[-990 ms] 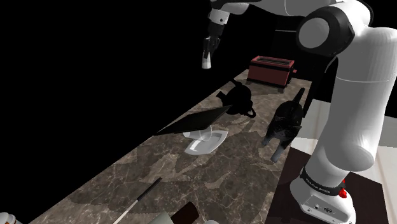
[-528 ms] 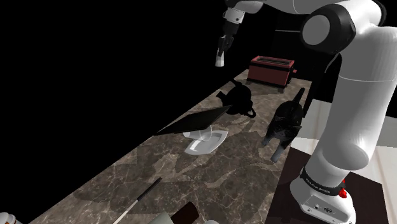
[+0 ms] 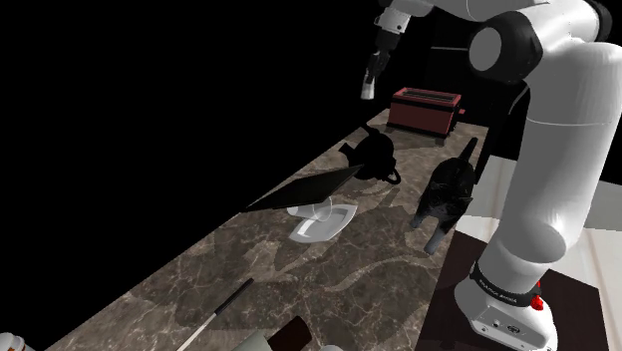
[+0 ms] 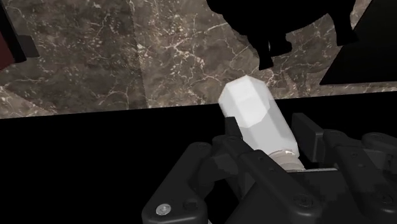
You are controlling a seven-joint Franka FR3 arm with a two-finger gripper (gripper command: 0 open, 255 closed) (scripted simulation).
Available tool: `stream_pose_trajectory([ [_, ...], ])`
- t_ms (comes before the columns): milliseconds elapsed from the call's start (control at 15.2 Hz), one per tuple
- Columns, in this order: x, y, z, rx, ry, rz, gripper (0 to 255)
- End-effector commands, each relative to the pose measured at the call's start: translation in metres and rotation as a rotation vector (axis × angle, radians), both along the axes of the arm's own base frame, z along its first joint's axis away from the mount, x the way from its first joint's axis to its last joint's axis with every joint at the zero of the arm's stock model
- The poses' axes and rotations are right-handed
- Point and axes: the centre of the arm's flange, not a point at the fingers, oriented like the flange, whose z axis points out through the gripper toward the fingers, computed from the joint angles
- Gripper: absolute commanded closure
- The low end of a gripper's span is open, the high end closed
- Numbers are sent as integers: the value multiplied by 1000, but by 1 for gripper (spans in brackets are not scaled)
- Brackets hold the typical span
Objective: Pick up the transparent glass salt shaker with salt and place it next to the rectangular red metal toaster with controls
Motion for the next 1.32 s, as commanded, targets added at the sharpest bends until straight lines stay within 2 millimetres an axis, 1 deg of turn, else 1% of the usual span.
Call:
stream_pose_trajectory([
  [0,-11,-23,-2,0,0,2,255],
  [858,-90,-175,-2,0,0,2,255],
  [924,-98,-191,-2,0,0,2,255],
  [1254,-98,-191,-29,0,0,2,255],
])
